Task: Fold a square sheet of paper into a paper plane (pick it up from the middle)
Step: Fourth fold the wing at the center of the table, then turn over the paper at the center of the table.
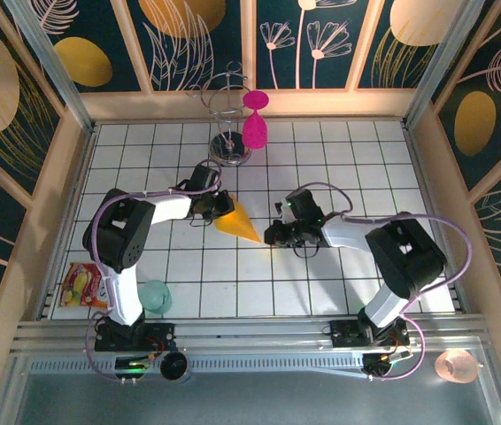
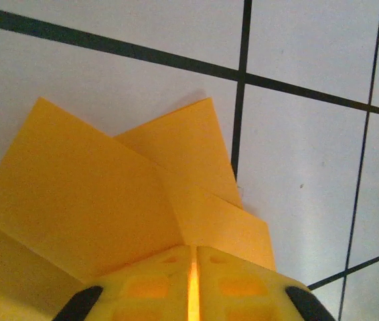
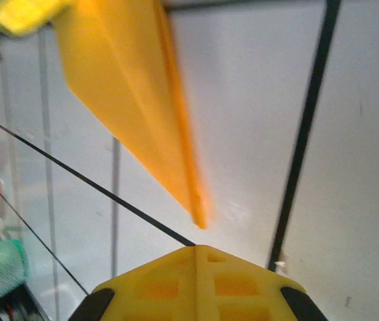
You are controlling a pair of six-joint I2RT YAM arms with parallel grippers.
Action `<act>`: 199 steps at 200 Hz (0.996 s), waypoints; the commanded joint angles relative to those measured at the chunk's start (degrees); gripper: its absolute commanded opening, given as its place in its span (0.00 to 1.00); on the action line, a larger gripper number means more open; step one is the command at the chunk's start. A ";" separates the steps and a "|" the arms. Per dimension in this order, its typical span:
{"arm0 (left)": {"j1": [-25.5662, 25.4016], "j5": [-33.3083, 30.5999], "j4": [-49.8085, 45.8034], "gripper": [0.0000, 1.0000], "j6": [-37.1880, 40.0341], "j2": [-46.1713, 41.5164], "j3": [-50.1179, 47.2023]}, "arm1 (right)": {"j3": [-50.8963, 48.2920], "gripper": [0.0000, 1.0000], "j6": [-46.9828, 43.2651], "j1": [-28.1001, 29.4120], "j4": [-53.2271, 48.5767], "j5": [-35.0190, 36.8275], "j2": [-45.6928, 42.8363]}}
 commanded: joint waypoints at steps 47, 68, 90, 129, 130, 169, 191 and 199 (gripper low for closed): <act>1.14 -0.11 12.53 0.43 -8.73 -11.28 -4.21 | 2.35 0.37 7.81 -2.63 20.06 1.51 2.39; 2.68 -1.19 15.91 0.51 -10.96 -14.88 -8.85 | 5.91 0.39 7.53 -2.64 22.19 -0.63 7.44; 4.56 -0.44 21.15 0.58 -13.61 -17.80 -14.48 | 11.01 0.39 5.26 -4.66 22.55 -4.52 13.85; 6.53 2.03 26.86 0.68 -15.95 -19.44 -20.41 | 17.23 0.42 2.95 -4.91 23.21 -10.19 21.15; 6.53 2.09 26.82 0.68 -15.93 -19.39 -20.42 | 17.43 0.42 2.95 -4.92 23.27 -10.27 21.33; 6.70 2.87 26.41 0.77 -16.03 -19.06 -19.80 | 22.50 0.39 2.01 -4.97 22.54 -15.34 26.92; 6.71 1.99 26.66 0.84 -16.00 -19.79 -20.64 | 23.12 0.35 0.99 -5.01 23.05 -16.91 28.00; 6.70 1.55 26.70 0.85 -15.83 -20.07 -20.86 | 23.54 0.32 0.56 -5.01 22.78 -17.60 28.49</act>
